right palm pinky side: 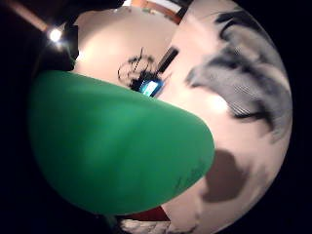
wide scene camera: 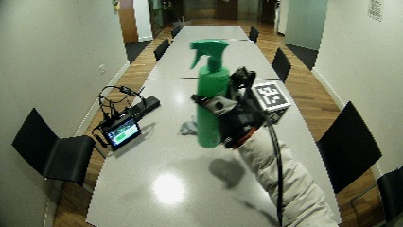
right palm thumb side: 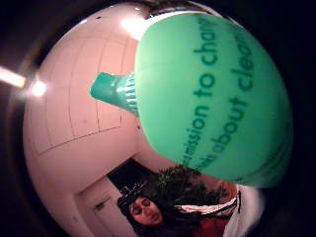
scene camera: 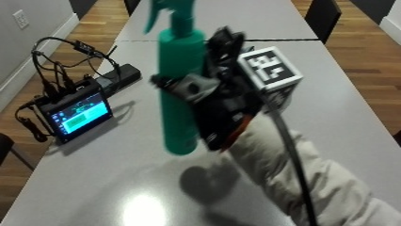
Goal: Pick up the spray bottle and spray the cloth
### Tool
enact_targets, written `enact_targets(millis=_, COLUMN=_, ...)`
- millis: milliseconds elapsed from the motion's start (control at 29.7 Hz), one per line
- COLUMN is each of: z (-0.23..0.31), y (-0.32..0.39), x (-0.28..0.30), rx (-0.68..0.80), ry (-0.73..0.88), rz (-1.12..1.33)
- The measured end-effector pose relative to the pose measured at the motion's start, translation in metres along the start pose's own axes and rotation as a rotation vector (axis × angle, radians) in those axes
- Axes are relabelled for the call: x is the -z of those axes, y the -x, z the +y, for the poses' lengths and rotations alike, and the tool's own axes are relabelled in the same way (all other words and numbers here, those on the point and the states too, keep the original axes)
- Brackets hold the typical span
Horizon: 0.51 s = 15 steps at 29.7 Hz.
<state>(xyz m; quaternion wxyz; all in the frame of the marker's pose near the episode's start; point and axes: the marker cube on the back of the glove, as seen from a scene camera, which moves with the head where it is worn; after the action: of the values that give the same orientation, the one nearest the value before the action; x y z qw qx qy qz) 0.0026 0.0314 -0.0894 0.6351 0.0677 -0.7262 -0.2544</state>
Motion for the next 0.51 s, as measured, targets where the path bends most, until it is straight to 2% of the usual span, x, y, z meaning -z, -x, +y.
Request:
enact_targets(millis=202, z=0.043, y=-0.049, x=-0.166, rx=-0.07, ry=0.299, rz=-0.047)
enact_targets(millis=270, z=0.059, y=-0.065, x=-0.204, rx=-0.1, ry=0.371, rz=-0.056)
enact_targets(millis=371, z=0.078, y=-0.081, x=-0.237, rx=-0.11, ry=0.452, rz=-0.068)
enact_targets(millis=505, z=0.09, y=-0.085, x=-0.253, rx=-0.054, ry=0.5, rz=-0.045)
